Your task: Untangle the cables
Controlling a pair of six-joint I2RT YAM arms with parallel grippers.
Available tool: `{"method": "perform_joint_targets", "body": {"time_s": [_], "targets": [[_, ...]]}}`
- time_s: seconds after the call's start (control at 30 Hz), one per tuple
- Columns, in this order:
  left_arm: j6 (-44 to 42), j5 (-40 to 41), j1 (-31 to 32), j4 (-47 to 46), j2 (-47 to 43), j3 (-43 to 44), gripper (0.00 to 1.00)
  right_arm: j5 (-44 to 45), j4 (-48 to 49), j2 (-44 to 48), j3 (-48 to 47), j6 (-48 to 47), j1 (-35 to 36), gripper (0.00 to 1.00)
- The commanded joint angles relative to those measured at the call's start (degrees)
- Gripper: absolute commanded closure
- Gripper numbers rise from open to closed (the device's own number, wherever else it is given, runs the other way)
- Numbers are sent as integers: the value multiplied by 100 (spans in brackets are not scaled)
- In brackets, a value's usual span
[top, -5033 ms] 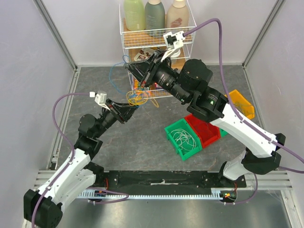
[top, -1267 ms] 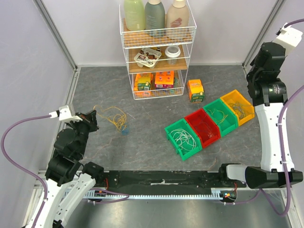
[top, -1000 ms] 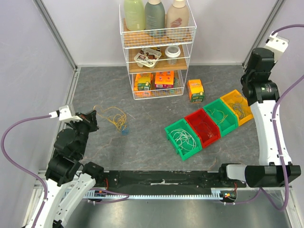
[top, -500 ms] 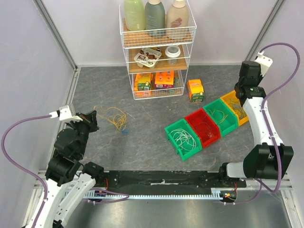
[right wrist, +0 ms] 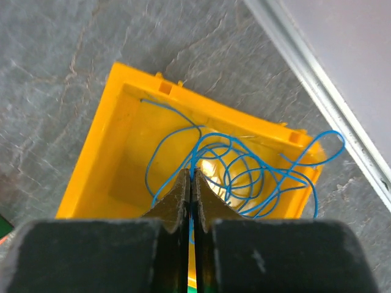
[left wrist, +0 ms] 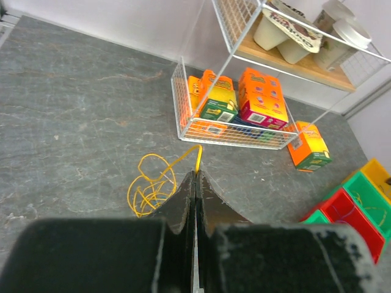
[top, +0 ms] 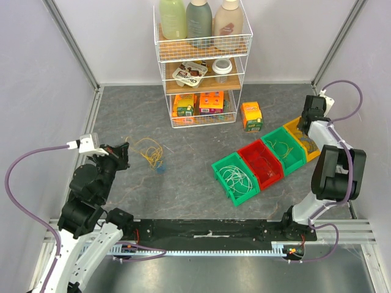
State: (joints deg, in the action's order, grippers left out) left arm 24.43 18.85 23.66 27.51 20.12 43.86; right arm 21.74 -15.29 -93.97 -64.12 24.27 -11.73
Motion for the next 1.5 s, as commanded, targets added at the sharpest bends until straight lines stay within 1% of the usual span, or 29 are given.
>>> {"method": "perform_joint_targets", "body": {"time_s": [0.0, 0.1, 0.13, 0.17, 0.23, 0.3, 0.37, 0.4, 0.43, 0.47, 0.5, 0.53, 0.57, 0.63, 0.67, 0.73, 0.83, 0.93, 1.0, 1.1, 1.23, 1.27, 1.3, 1.33, 1.37, 1.4, 1.43, 1.47], "targets": [[177, -443, 7, -96, 141, 351, 98, -179, -333, -156, -451, -63, 74, 89], [168, -540, 7, -61, 203, 509, 98, 75, -1061, 45, -969, -107, 170, 55], [168, -567, 7, -44, 229, 571, 98, 155, -1360, 185, -1154, -107, 232, 40], [177, -584, 7, 0, 247, 658, 98, 208, -1659, 334, -1330, -116, 328, 31], [185, -611, 16, 79, 291, 826, 98, 278, -1933, 703, -1480, -150, 661, 18], [194, -637, 16, 167, 334, 1045, 98, 655, -2083, 1090, -1490, -247, 1319, 11], [203, -724, 7, 229, 361, 1265, 98, 1033, -2092, 1433, -1402, -370, 2415, 8], [220, -795, 7, 264, 370, 1353, 98, 1026, -2049, 1565, -1350, -458, 2882, 8], [255, -813, 7, 299, 396, 1458, 98, 765, -1866, 1679, -1253, -589, 3409, 8], [308, -848, 16, 325, 405, 1555, 98, 266, -1524, 1776, -1052, -703, 3814, 8], [343, -883, 7, 360, 422, 1634, 98, -461, -1121, 1882, -772, -800, 4288, 8], [387, -927, 7, 378, 440, 1705, 98, -1112, -516, 1961, -464, -766, 4745, 7], [422, -953, 7, 404, 466, 1775, 98, -1537, 160, 1997, -96, -688, 5159, 7], [527, -988, 7, 475, 528, 1915, 98, -2154, 1294, 1753, 407, -337, 5994, 7], [572, -1006, 16, 510, 554, 1968, 98, -2443, 2049, 1594, 600, -144, 6355, 7], [668, -1068, 7, 545, 581, 2048, 98, -2647, 2974, 1164, 891, 164, 6866, 8], [800, -1190, 7, 571, 633, 2136, 98, -2736, 3400, 356, 779, 218, 7289, 11], [888, -1340, 7, 589, 695, 2250, 98, -3008, 3980, -338, 568, 332, 7570, 12], [950, -1471, 16, 589, 756, 2346, 98, -2659, 4060, -726, 305, 315, 7790, 13], [1055, -1674, 7, 589, 827, 2504, 98, -2299, 4078, -1262, -170, 507, 7861, 15], [1091, -1823, 7, 589, 888, 2698, 98, -2359, 4419, -1746, -540, 736, 7896, 22], [1065, -1858, 16, 563, 906, 2733, 98, -2210, 4438, -1886, -610, 824, 7896, 29], [1012, -1859, 7, 545, 932, 2803, 98, -1852, 4273, -1975, -698, 877, 7896, 38], [977, -1859, 7, 537, 985, 2882, 98, -1483, 3932, -2037, -786, 947, 7896, 54], [933, -2050, 16, 528, 1029, 3005, 98, -1027, 3728, -2089, -813, 1061, 7896, 72], [889, -2174, 7, 519, 1081, 3224, 98, -639, 3509, -2133, -804, 1193, 7879, 82], [871, -2271, 7, 519, 1151, 3408, 98, -288, 3367, -2151, -778, 1263, 7853, 87], [801, -2428, 7, 484, 1213, 3680, 98, -188, 3253, -2178, -760, 1282, 7809, 88]]}}
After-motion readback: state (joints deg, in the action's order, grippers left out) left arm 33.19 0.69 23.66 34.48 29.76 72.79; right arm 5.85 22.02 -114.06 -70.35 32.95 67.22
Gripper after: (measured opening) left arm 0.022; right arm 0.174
